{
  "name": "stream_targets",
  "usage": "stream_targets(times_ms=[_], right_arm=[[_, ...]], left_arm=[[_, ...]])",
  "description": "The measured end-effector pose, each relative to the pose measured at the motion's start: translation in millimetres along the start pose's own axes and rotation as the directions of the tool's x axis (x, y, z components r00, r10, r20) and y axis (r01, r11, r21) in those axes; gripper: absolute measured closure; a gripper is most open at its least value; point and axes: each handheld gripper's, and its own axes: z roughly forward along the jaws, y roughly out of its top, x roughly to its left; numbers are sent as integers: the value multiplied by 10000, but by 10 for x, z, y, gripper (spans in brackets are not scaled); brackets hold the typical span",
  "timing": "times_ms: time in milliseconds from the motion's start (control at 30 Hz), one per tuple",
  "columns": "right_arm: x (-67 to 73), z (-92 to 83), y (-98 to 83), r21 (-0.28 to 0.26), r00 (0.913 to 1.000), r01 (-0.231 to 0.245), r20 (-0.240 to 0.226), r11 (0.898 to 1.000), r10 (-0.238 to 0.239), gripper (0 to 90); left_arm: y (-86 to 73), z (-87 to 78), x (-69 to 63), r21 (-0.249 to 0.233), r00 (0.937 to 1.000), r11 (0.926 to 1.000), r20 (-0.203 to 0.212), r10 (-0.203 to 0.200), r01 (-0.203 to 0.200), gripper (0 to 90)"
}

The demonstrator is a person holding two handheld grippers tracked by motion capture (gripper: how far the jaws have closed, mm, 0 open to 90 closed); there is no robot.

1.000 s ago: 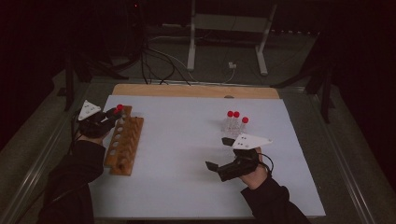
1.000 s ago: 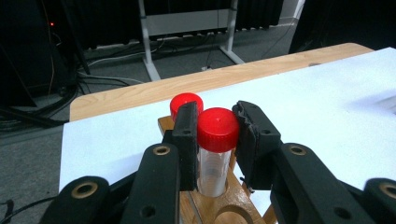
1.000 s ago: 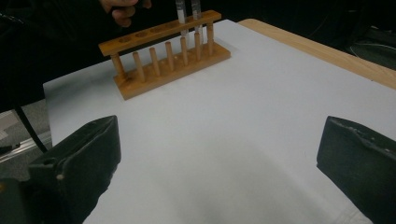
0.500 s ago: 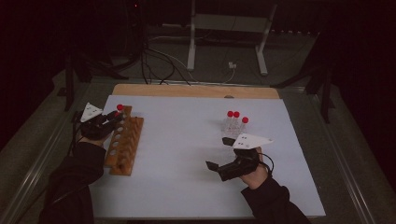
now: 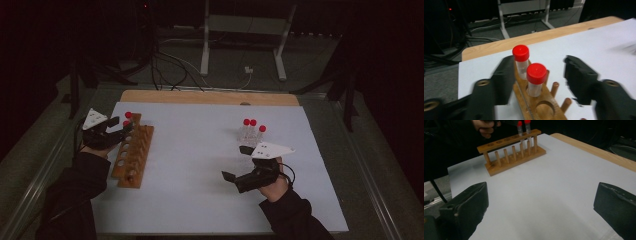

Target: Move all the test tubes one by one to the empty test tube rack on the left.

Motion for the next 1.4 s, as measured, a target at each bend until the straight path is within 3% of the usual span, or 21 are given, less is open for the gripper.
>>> stream_targets(times_ms=[167,233,333,567,833,1000,1133,1167,1233,1267,1400], right_arm=[[-21,-36,33,-120,9999,25,112,9999,-24,0],[-34,-56,50,-200,9998,53,174,9998,-49,0],[-60,-94,75,-383,9996,74,292,9992,-63,0],[-174,-189,130,-656,9993,0,371,9978,25,0],[-350,-238,116,-681,9954,-128,935,9976,191,0],[-510,-252,67,-656,9865,-234,1602,9976,337,0],[-648,-258,15,-647,9766,-352,2098,9973,481,0],[-683,-258,0,-597,9734,-385,2234,9975,509,0],[-757,-258,-37,-605,9672,-446,2474,9972,583,0],[-794,-259,-57,-618,9652,-510,2531,9968,651,0],[-931,-251,-130,-578,9558,-748,2804,9955,881,0]], left_arm=[[53,-112,-48,73,9982,9999,590,-145,141,159],[59,-159,-69,19,9949,9998,988,-216,216,121],[65,-223,-120,-69,9898,9996,1397,-268,281,80],[53,-324,-322,-146,9780,9999,2082,96,-67,27],[22,-379,-587,-211,9569,9985,2852,552,-513,23],[-27,-386,-754,-194,9385,9973,3372,736,-713,23],[-66,-385,-860,-266,9287,9965,3612,838,-795,23],[-75,-382,-875,-260,9234,9966,3748,826,-785,23],[-95,-376,-911,-282,9220,9964,3777,850,-803,23],[-105,-372,-921,-258,9179,9965,3881,829,-791,23],[-139,-363,-968,-271,9117,9967,4028,812,-768,23]])
